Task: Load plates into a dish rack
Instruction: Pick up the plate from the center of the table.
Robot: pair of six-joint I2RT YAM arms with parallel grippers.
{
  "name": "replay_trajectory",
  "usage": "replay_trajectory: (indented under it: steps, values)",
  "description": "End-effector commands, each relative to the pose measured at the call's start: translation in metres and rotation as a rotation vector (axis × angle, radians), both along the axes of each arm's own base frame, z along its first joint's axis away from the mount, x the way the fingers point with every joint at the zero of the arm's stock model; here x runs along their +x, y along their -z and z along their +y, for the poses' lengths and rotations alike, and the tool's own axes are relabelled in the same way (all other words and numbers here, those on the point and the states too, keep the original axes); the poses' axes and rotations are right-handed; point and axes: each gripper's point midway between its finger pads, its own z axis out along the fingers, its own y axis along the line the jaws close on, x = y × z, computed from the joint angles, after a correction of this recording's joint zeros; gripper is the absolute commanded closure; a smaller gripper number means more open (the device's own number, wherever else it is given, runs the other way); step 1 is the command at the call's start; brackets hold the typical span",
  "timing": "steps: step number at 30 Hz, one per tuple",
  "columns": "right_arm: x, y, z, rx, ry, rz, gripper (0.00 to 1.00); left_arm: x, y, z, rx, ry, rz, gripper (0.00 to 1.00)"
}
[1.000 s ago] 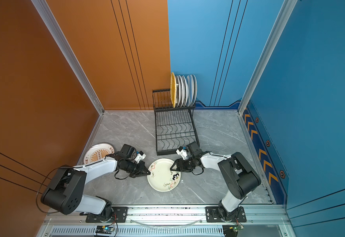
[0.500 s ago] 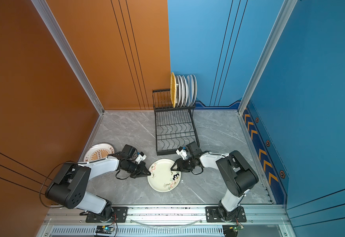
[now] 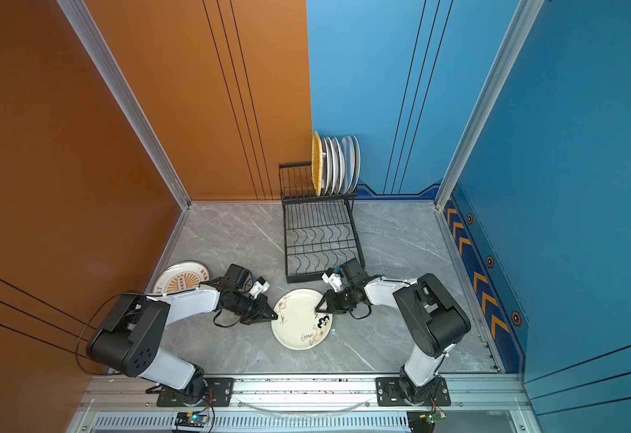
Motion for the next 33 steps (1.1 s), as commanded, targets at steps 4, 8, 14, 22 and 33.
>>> replay_trajectory:
  steps: [4, 8, 14, 22, 33]
  values:
    - [-0.024, -0.027, 0.023, 0.116, -0.082, 0.117, 0.90, 0.017, -0.015, -0.021, -0.068, 0.016, -0.069, 1.00]
    - [-0.028, -0.034, 0.020, 0.112, -0.079, 0.115, 1.00, 0.018, -0.019, -0.023, -0.081, 0.018, -0.074, 1.00]
    - [-0.028, -0.048, 0.011, 0.099, -0.056, 0.092, 1.00, 0.020, -0.028, -0.026, -0.104, 0.021, -0.087, 0.97]
    - [-0.017, -0.069, -0.004, 0.131, 0.014, 0.056, 1.00, 0.022, -0.047, -0.029, -0.140, 0.030, -0.118, 0.63]
    - [0.006, -0.109, -0.019, 0.244, 0.079, 0.002, 1.00, 0.044, -0.088, -0.022, -0.221, -0.001, -0.206, 0.21]
